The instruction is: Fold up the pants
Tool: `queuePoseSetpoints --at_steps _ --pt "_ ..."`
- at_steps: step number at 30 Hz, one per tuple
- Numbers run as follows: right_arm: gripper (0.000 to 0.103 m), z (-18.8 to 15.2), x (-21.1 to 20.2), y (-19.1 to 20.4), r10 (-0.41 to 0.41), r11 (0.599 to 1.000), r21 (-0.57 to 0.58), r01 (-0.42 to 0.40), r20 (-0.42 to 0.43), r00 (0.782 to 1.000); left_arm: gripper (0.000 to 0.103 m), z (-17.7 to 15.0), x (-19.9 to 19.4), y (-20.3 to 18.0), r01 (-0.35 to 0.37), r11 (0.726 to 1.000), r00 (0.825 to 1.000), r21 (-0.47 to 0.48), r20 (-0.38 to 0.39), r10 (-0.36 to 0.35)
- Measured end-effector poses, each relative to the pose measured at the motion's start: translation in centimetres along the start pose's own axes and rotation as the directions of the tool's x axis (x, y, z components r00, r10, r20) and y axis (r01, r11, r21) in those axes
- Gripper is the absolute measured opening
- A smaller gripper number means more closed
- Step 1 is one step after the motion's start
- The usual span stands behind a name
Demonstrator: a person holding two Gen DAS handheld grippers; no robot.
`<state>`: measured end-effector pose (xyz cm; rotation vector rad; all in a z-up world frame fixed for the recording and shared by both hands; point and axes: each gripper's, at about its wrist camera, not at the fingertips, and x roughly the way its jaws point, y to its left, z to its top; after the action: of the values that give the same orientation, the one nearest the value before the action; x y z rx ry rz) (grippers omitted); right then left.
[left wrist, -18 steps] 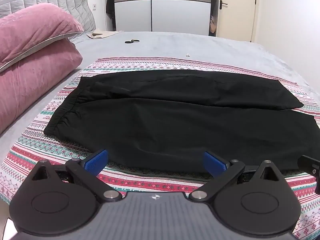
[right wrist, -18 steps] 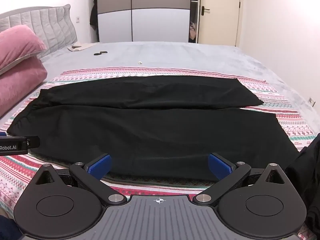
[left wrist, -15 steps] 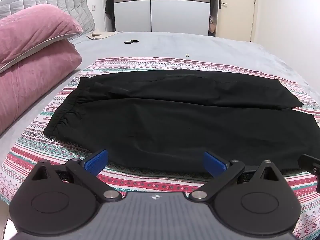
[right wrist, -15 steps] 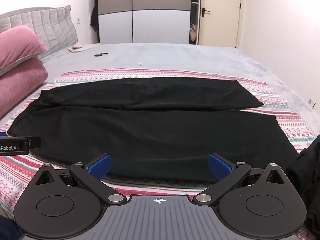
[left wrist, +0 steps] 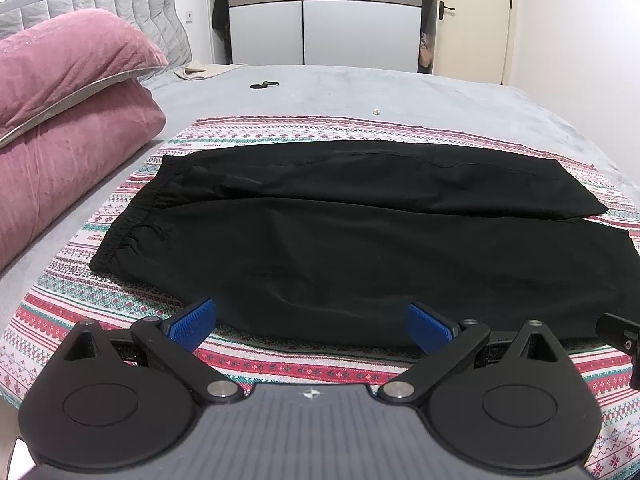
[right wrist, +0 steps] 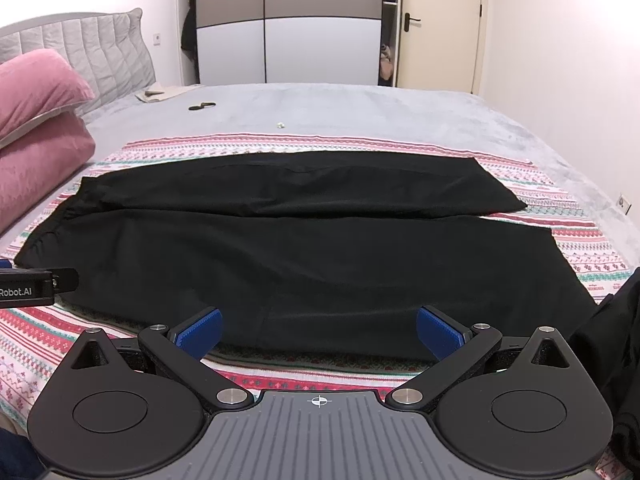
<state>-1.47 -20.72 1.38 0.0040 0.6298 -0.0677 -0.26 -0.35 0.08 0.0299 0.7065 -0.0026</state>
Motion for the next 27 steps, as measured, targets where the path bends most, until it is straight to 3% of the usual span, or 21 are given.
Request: queuePoseSetpoints --at_steps 4,11,19,27 --pt "0.103 0.0 0.0 -0.3 -0.013 1.000 -0.001 0.014 0.003 1.000 0.103 0.0 0.1 0.4 -0.002 1.000 1.000 0.007 0.031 0.002" --pt "0.103 0.1 0.2 -1.0 -0.054 0.999 0.005 0.054 0.000 0.999 0.103 0.0 0.8 1.1 0.001 1.000 1.000 -0.012 0.014 -0.001" --pt "0.103 -0.1 0.4 -1.8 -0.068 0.998 0.012 0.068 -0.011 0.998 0.103 0.1 0.9 2.7 0.003 0.996 0.999 -0.089 0.033 0.000" --pt "0.103 -0.3 0.8 -2.2 -0.070 0.998 0.008 0.070 -0.009 0.998 0.103 0.1 1.4 4.8 0.036 0.987 0.999 -0.155 -0.008 -0.038"
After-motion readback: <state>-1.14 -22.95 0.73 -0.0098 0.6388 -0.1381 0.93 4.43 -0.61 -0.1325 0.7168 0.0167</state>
